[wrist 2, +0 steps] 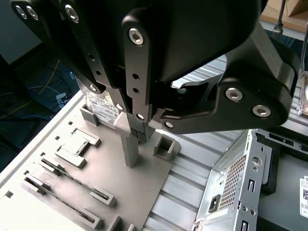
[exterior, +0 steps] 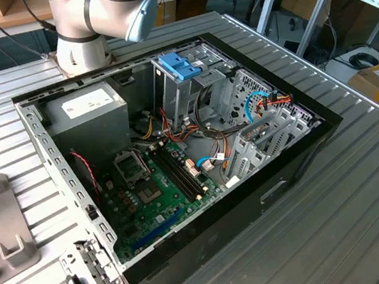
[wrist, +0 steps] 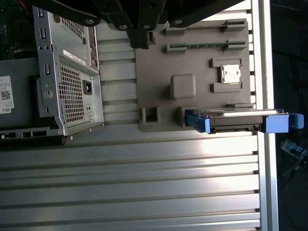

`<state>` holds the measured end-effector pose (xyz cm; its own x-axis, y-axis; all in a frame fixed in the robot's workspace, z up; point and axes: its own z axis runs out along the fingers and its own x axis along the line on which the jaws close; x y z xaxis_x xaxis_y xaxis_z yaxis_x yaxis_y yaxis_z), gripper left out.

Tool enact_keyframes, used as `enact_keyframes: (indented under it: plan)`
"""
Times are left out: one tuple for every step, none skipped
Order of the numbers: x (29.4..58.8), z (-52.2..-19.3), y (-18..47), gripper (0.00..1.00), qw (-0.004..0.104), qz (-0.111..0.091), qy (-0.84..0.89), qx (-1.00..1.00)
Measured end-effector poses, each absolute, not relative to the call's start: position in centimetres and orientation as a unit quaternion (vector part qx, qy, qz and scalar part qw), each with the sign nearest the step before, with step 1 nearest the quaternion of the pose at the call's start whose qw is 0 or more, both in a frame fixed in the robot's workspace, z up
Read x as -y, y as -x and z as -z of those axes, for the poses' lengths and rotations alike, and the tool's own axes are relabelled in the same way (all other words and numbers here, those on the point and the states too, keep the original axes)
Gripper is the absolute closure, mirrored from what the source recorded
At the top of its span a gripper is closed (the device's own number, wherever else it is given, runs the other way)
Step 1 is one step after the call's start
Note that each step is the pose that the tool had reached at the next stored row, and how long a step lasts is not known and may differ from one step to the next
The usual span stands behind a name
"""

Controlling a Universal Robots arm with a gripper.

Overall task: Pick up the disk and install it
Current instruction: 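Reach for the disk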

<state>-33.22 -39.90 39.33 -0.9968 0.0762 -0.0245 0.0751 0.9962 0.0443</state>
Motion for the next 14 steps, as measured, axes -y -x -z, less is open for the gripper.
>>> enact_keyframes:
  plan:
    - [39.90, -39.33, 33.27, 0.90, 0.013, -0.022, -0.038, -0.999]
    - [39.90, -39.33, 33.31, 0.90, 0.013, -0.022, -0.038, -0.999]
    - [39.90, -39.33, 33.34, 0.90, 0.013, -0.022, -0.038, -0.999]
    - [39.90, -39.33, 33.43, 0.90, 0.013, -0.022, -0.038, -0.999]
    - [39.90, -39.33, 33.49, 0.90, 0.013, -0.022, -0.038, -0.999]
    - [39.90, -39.33, 33.53, 0.90, 0.013, -0.022, -0.038, -0.999]
    - [39.90, -39.33, 33.58, 0.90, 0.013, -0.022, -0.038, -0.999]
    - [39.90, -39.33, 33.62, 0.90, 0.013, -0.022, -0.038, -0.999]
    - [39.90, -39.33, 33.66, 0.90, 0.013, -0.022, -0.038, -0.999]
    - [39.90, -39.33, 33.71, 0.90, 0.013, -0.022, -0.038, -0.999]
    - [39.90, -39.33, 33.75, 0.90, 0.013, -0.022, -0.038, -0.999]
    - [39.90, -39.33, 33.80, 0.90, 0.013, -0.022, -0.038, -0.999]
    - [39.90, -39.33, 33.84, 0.90, 0.013, -0.022, -0.038, -0.999]
    - [39.90, -39.33, 33.89, 0.90, 0.013, -0.022, -0.038, -0.999]
